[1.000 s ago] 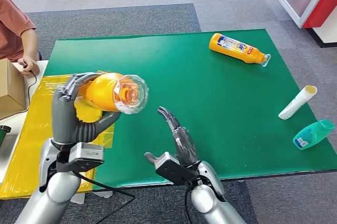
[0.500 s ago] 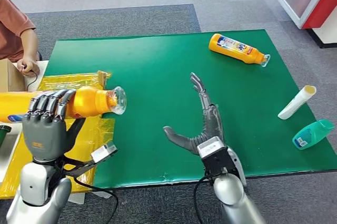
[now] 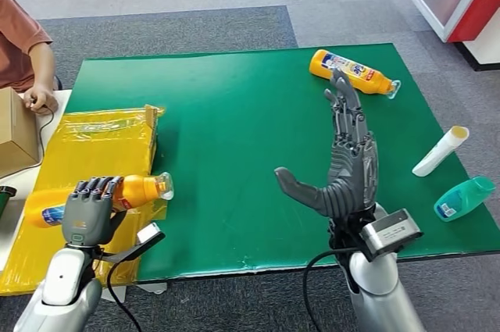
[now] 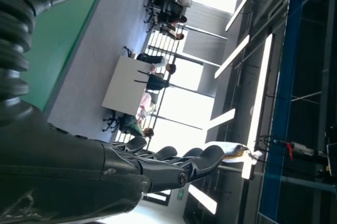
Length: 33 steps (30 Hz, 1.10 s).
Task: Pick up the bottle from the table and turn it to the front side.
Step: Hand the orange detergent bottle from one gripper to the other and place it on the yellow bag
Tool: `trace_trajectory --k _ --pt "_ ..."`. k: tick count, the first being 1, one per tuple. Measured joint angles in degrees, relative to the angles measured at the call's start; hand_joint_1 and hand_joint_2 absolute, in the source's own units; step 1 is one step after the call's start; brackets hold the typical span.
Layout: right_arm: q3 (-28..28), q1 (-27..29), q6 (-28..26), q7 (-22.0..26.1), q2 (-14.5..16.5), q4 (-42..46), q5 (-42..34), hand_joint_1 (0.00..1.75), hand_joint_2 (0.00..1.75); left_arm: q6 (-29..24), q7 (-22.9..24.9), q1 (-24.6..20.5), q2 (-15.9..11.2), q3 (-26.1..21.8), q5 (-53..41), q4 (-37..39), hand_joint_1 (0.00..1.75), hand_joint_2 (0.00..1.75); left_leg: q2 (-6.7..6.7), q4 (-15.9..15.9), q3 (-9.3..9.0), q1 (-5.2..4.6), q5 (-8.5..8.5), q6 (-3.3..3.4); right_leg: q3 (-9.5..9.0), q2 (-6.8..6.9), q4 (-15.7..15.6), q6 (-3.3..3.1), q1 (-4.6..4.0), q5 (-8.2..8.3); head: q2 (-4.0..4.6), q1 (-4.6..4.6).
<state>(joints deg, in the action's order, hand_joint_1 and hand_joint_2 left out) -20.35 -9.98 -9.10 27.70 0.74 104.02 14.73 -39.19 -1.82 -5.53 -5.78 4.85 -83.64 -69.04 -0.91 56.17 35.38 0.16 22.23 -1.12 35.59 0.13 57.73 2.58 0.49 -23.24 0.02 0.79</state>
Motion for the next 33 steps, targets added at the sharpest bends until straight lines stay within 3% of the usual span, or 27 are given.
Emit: trace_trajectory --k 4,8,11,22,33 --pt "0.5 -0.5 0.1 0.0 -0.3 0.7 -0.6 0.0 1.75 -0.3 -1.3 -0.6 0.0 -0.5 1.0 2.5 1.72 1.75 0.0 0.0 0.0 0.0 0.0 0.0 0.0 0.0 0.0 0.0 0.0 0.0 0.0 -0.01" --pt "0.7 -0.7 0.3 0.1 -0.4 0.7 -1.1 0.0 1.75 -0.5 -1.6 -0.8 0.0 -1.1 0.3 3.3 0.27 1.75 0.0 0.0 0.0 0.01 -0.01 -0.01 0.01 0.0 0.0 -0.01 -0.01 0.0 0.0 -0.01" --pt "0.9 -0.7 0.6 0.3 -0.6 0.9 -1.3 0.0 1.75 -0.5 -1.8 -0.9 0.0 -1.3 -0.1 3.3 0.03 1.75 0.0 0.0 0.0 0.01 -0.01 -0.01 0.01 0.0 0.0 -0.01 -0.01 0.0 0.0 -0.01" --pt "0.9 -0.6 1.8 -0.2 -0.8 1.2 -0.7 0.0 1.75 -0.6 -2.1 -1.1 0.1 -1.3 0.1 2.4 0.0 1.75 0.0 0.0 0.0 0.01 -0.01 -0.01 0.0 0.0 0.0 -0.01 -0.01 0.0 0.0 0.0" --pt "0.9 0.3 2.7 -0.9 -0.8 1.2 1.8 0.0 1.75 1.9 -5.2 1.1 1.2 0.0 10.2 -5.5 0.0 1.75 0.0 0.0 0.0 0.01 -0.01 -0.01 0.0 0.0 0.0 -0.01 -0.01 0.0 0.0 -0.01"
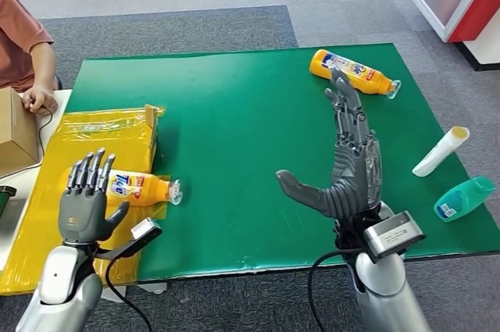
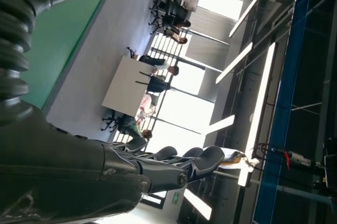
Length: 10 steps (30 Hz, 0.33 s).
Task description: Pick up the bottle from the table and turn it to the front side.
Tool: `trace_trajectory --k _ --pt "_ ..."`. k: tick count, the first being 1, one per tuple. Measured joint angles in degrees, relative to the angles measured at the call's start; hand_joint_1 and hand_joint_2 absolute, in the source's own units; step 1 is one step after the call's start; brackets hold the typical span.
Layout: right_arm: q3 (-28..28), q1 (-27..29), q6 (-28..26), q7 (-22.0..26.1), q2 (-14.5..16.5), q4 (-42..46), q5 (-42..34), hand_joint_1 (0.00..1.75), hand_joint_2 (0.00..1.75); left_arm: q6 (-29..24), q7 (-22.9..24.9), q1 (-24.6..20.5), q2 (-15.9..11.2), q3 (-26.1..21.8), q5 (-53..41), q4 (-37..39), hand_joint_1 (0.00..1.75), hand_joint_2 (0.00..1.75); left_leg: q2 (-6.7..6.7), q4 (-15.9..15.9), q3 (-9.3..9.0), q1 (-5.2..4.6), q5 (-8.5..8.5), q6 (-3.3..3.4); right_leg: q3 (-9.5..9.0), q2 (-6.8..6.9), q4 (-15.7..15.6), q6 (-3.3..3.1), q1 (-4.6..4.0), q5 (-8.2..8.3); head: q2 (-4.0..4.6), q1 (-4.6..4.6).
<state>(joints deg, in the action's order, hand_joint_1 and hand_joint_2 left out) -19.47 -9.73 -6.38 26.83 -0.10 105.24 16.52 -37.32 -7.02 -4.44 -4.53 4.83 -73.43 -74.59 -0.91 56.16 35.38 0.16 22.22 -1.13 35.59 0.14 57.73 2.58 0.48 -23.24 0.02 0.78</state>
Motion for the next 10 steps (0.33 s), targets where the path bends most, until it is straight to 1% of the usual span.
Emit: trace_trajectory --k 2,4,6,9,10 --pt "0.0 0.5 0.1 -0.1 0.0 0.1 0.5 0.0 1.75 0.8 -1.3 1.0 0.5 0.4 4.0 -3.5 0.0 1.75 0.0 0.0 0.0 0.0 0.0 0.0 0.0 0.0 0.0 0.0 0.0 0.0 0.0 0.01" --pt "0.0 1.3 0.4 -0.2 0.0 0.2 1.0 0.0 1.75 3.0 -3.5 2.2 1.3 0.8 10.6 -7.9 0.0 1.75 0.0 0.0 0.0 0.0 0.01 0.0 0.0 0.0 0.0 0.0 0.0 0.0 0.0 0.0" --pt "0.0 2.5 1.0 -0.3 0.0 0.5 1.4 0.0 1.75 7.2 -6.6 3.8 2.3 1.3 20.7 -13.5 0.0 1.75 0.0 0.0 0.01 0.0 0.02 0.02 0.0 0.01 0.0 0.01 0.0 -0.01 0.0 -0.01" --pt "0.1 4.4 2.4 -0.4 0.0 1.0 1.4 0.0 1.75 15.4 -11.0 6.0 3.9 2.6 38.4 -21.9 0.0 1.75 0.01 0.0 0.02 -0.01 0.06 0.03 -0.01 0.02 0.0 0.04 0.01 -0.04 0.0 0.0" --pt "0.1 4.7 2.7 -0.4 0.0 1.0 1.4 0.0 1.75 16.9 -11.7 6.3 4.2 2.7 41.5 -23.2 0.0 1.75 0.01 0.0 0.02 -0.01 0.07 0.03 -0.01 0.01 0.0 0.05 0.01 -0.04 0.0 0.01"
